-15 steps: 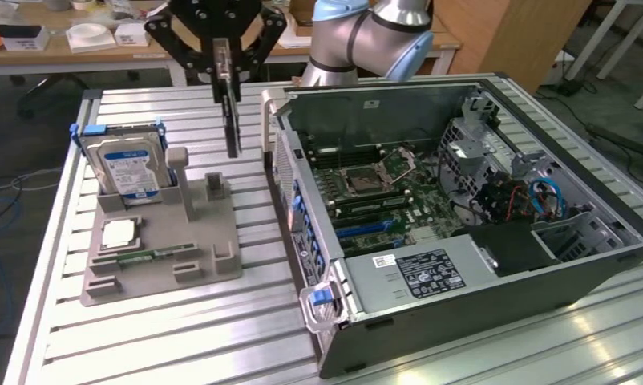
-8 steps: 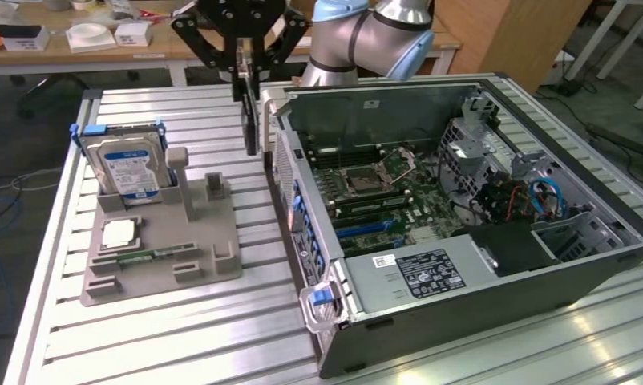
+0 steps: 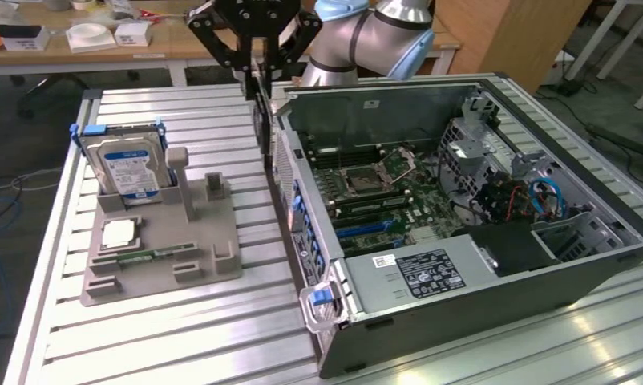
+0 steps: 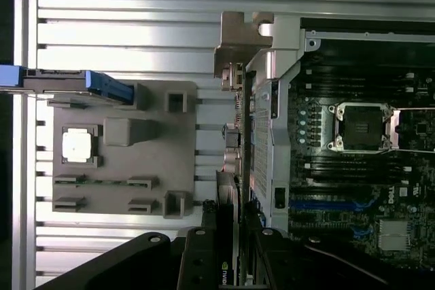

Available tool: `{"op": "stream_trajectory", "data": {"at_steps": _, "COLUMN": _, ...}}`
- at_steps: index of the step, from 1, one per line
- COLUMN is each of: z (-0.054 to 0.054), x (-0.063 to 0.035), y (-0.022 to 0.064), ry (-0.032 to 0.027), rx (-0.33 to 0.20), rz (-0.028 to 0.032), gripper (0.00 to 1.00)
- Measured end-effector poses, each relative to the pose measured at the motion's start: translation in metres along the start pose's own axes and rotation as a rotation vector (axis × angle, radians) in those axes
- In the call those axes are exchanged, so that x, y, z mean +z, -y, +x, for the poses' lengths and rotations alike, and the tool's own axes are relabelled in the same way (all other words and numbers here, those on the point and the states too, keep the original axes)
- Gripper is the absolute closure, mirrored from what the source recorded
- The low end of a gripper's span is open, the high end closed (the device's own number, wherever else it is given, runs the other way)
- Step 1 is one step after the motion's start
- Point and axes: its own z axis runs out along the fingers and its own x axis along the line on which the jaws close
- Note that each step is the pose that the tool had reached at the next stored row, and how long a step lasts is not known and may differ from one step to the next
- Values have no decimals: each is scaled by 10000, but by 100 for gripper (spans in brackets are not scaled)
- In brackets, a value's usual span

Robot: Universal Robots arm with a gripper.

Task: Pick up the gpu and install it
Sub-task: 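Pick up the gpu and move the gpu toward the slot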

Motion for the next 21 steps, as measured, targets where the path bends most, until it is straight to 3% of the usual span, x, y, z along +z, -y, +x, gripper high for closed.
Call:
{"op": "stream_trajectory", "data": {"at_steps": 6, "z": -211, "x": -1, "y": 1, "ry": -46, "rx": -80, "rz": -12, "gripper": 74}}
{"op": "stream_trajectory", "data": {"at_steps": 21, "z": -895, "x": -7, "y": 4, "ry": -209, "rx": -72, "rz": -14, "gripper": 74}}
